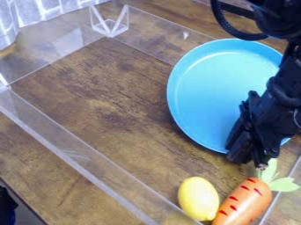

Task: Move the carrot to the right side

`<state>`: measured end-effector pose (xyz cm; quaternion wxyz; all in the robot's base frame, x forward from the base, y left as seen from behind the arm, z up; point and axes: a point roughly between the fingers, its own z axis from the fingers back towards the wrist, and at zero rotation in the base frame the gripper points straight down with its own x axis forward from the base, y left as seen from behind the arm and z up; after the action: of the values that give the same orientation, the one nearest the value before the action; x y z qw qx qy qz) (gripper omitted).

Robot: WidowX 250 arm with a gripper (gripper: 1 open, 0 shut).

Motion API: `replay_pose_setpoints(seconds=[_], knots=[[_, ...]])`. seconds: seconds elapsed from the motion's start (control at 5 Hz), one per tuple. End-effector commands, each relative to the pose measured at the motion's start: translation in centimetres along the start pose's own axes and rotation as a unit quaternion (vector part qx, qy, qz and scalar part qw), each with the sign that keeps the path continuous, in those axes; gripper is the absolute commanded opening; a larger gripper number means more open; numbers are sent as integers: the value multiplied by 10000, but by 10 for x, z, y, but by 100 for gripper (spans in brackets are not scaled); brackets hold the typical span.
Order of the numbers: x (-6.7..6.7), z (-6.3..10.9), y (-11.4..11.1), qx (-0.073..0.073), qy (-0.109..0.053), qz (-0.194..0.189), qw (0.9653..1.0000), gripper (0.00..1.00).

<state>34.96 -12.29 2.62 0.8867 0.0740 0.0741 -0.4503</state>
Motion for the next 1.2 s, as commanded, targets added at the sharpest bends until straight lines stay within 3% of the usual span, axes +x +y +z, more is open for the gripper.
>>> replay_pose_setpoints(seconds=[0.0, 0.2, 0.6, 1.0], knots=[[-3, 16, 3, 93, -51, 138, 9998, 0], [-11, 27, 9, 124, -2, 300, 9995, 0], [-19, 42, 16, 364, 7, -325, 9988, 0], [-6, 50, 8, 411, 88, -243, 9988, 0]])
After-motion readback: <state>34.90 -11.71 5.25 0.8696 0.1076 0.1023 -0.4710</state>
